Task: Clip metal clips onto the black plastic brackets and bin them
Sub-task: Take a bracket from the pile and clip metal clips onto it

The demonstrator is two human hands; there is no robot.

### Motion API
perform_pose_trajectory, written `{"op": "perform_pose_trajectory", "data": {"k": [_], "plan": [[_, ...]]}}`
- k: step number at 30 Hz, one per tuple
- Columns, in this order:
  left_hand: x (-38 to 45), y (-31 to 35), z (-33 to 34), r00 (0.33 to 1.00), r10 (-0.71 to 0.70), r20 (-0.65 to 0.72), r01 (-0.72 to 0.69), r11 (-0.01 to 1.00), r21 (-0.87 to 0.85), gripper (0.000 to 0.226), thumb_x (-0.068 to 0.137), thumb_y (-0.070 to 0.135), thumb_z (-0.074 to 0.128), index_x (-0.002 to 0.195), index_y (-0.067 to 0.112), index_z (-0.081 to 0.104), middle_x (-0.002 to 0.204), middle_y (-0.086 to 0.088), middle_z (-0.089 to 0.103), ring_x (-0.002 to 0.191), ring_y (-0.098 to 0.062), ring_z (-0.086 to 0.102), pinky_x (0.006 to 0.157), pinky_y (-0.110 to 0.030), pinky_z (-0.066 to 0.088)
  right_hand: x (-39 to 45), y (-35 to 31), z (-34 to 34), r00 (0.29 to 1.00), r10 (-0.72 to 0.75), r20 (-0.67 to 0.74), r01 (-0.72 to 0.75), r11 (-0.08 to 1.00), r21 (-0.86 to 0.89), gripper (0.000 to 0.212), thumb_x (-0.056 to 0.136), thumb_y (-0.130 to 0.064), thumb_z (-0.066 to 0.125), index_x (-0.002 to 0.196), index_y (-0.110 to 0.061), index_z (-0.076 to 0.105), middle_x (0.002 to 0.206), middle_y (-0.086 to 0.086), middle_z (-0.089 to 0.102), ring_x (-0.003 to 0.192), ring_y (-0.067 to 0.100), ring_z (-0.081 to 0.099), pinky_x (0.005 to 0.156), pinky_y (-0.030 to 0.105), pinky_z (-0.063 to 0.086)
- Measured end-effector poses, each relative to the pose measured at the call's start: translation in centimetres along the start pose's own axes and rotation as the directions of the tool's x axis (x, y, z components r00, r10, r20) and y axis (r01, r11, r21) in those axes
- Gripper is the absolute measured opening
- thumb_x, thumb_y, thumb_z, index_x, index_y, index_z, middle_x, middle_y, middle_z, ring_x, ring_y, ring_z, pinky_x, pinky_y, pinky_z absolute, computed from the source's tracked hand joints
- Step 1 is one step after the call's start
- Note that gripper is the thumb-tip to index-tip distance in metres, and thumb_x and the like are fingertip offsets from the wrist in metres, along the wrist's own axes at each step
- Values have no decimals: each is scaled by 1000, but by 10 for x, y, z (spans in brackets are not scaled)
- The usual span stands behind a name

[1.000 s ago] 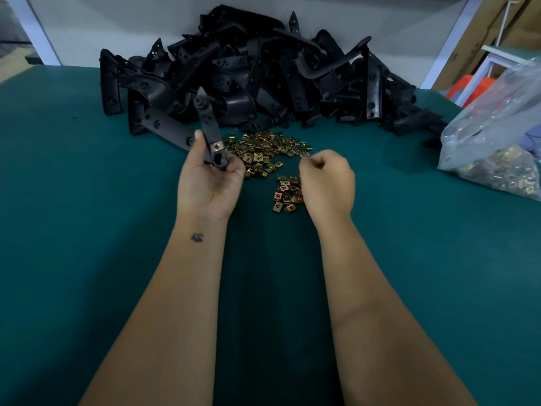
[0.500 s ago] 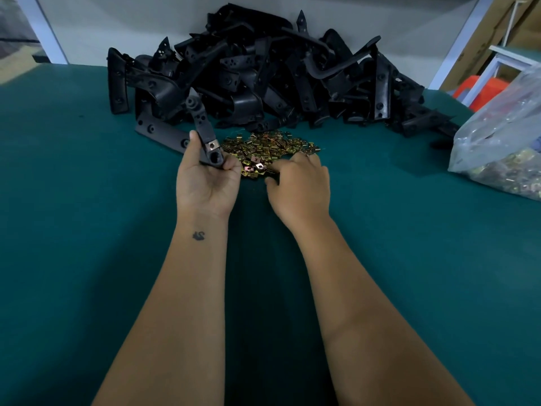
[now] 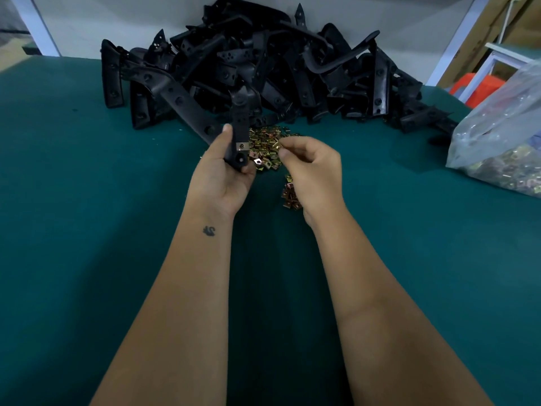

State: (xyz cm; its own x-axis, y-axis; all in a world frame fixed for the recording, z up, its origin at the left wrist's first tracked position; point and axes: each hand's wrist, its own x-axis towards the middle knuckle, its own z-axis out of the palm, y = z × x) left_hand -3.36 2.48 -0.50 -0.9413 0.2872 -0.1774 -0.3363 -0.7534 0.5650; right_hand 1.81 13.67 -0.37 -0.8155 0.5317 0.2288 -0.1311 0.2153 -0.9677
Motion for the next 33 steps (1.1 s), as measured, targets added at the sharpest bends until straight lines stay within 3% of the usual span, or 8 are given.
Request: {"op": "perform_pose_trajectory", "data": {"k": [6,12,17,20,23,28,33], "plan": [[-7,-7,2,997,-69,38,68,998,19,10,98,21,58,90,16,61,72,3,65,58,-6,50,51,-17,36,3,-3,-5,994,90,66,-107,934,340,19,91,0,63,92,-17,70,80,-2,71,76,9,64,72,22,51],[-8,-14,9,993,-100,69,96,993,62,12,100,21,56,90,17,62,73,4,67,58,-5,50,50,-17,35,2,-5,-5,990,110,86,-139,853,504,18,93,4,58,93,-8,71,90,12,71,84,19,66,88,32,54],[-10,-22,13,988,-126,90,131,990,-53,14,100,23,54,93,14,62,71,2,66,51,-6,53,47,-17,39,1,-5,-3,994,112,8,-101,857,506,16,89,6,63,88,-8,71,86,9,71,83,17,66,81,26,54],[-13,-27,16,983,-143,116,156,981,-117,17,101,24,53,94,11,61,69,0,67,51,-8,58,47,-17,38,0,-5,-2,994,110,7,-98,855,509,18,86,8,65,91,-9,69,83,7,69,84,18,64,85,29,53],[-15,-29,17,980,-141,137,156,982,-105,18,101,23,52,94,10,63,71,-1,70,53,-9,62,46,-18,40,-1,-6,-2,994,104,31,-105,841,531,20,87,7,65,97,-10,70,86,7,70,86,17,65,90,30,52],[-15,-29,16,981,-143,132,155,984,-84,17,100,23,54,97,11,65,78,-1,71,60,-8,64,49,-18,41,-2,-9,-2,992,112,56,-124,816,565,14,90,4,63,94,-7,70,89,9,72,81,15,68,76,24,54],[-15,-29,17,983,-138,119,143,989,-34,15,100,22,55,96,12,66,77,0,72,59,-8,64,50,-18,43,-1,-9,-3,989,148,15,-131,821,556,13,90,3,63,93,-8,70,93,13,71,89,22,66,85,30,53]]}}
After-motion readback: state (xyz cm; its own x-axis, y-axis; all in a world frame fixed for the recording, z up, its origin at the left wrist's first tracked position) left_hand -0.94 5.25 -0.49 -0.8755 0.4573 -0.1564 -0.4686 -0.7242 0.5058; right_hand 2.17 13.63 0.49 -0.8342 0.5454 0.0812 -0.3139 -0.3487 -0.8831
